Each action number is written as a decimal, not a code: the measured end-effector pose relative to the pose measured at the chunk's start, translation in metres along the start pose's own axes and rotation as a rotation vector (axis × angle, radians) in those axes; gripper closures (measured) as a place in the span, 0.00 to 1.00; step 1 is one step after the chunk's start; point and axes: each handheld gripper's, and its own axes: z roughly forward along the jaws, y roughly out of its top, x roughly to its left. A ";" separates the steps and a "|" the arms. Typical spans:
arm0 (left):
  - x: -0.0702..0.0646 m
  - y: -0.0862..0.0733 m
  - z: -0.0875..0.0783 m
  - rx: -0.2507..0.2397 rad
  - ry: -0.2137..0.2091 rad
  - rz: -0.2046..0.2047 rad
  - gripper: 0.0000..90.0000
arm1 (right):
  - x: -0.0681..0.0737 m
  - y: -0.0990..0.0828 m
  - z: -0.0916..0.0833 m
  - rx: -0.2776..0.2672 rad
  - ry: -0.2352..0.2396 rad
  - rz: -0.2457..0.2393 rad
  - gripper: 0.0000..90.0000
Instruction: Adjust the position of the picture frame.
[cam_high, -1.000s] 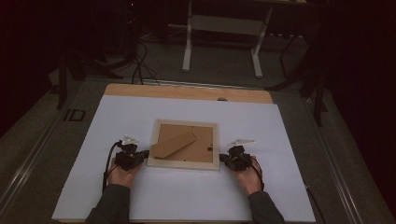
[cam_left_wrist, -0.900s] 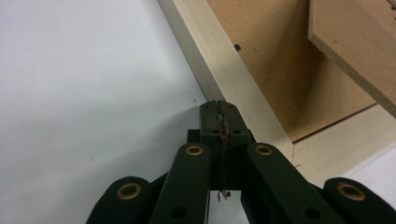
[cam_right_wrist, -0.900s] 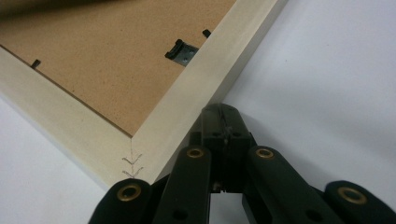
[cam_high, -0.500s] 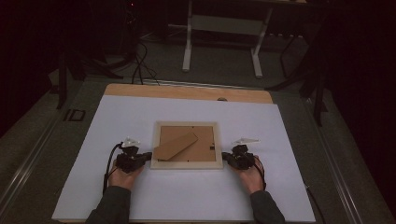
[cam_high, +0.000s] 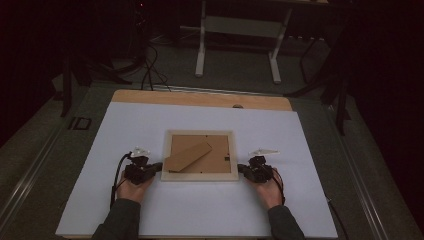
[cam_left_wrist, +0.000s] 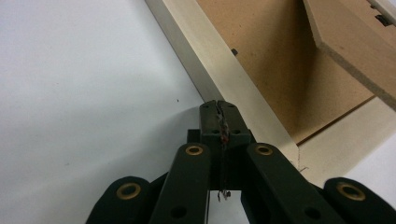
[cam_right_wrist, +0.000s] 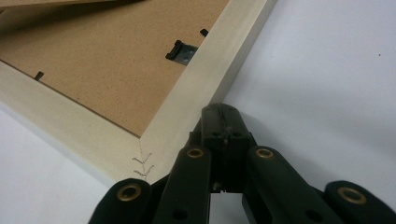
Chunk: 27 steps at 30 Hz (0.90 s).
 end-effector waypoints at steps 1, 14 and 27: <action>0.000 0.000 0.000 -0.003 0.005 -0.002 1.00 | 0.000 0.000 0.000 -0.001 0.002 0.002 1.00; 0.007 0.002 0.000 -0.003 -0.017 -0.016 0.96 | -0.001 -0.002 -0.002 -0.021 0.001 -0.007 0.88; 0.017 0.007 -0.013 -0.057 -0.030 -0.047 0.75 | -0.010 0.002 -0.018 -0.092 -0.009 -0.002 0.76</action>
